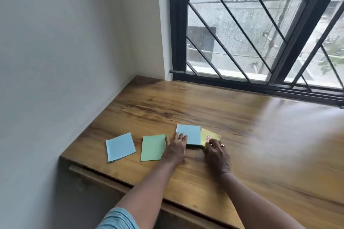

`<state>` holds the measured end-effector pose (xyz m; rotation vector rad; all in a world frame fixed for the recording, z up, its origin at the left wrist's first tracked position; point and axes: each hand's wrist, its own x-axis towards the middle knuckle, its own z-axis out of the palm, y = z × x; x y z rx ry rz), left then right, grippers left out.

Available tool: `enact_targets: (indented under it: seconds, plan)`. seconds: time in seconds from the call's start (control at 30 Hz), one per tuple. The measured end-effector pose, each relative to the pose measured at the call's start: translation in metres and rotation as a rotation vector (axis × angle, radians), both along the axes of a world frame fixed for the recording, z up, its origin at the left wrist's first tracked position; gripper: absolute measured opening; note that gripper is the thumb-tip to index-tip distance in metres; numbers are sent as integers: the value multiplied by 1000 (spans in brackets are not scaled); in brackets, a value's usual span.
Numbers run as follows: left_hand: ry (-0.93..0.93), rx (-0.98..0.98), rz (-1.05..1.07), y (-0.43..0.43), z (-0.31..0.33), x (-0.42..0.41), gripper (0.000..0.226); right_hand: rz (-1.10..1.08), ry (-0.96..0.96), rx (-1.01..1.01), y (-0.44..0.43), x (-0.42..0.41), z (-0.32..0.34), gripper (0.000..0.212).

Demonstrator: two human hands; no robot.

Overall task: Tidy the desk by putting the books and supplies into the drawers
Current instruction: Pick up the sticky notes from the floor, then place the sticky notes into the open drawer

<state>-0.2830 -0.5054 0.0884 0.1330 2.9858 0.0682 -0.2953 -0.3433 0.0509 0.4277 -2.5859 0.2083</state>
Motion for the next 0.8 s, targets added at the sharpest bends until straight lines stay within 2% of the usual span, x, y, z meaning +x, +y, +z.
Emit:
enact_targets:
  seconds: [0.1,0.2,0.27,0.3,0.33,0.43,0.5,0.57,0.6,0.63,0.73,0.8]
  plan:
    - [81,82,21,-15,-4,16,48,-10,12,24,0,8,1,19]
    - [273,160,-40,-37,-8,41,47,-20,-14,-14,-10,24,3,14]
    - [342,126,-73,-56,-18,62,46,-31,-21,-42,-26,43,6,25]
    - [354,126,-94,-63,-21,74,38,-23,-23,-57,-34,54,8,31]
    - [356,130,-114,-70,-24,90,35,-7,-22,-72,-45,69,9,31]
    - [289,127,-166,-86,-43,129,45,77,-5,-76,-72,114,9,32]
    - [185,177,-147,-91,-48,149,49,140,-9,-69,-85,146,5,35]
    - [202,239,-131,-92,-53,164,58,212,-31,-20,-92,177,-9,38]
    - [249,268,-135,-90,-49,172,54,235,-66,5,-94,191,-16,40]
    - [257,283,-153,-89,-45,179,49,240,-97,17,-95,202,-22,42]
    - [148,270,-221,-88,-41,197,59,150,-194,3,-100,220,-25,48]
    - [249,249,-209,-90,-46,197,67,102,-238,7,-106,222,-21,50]
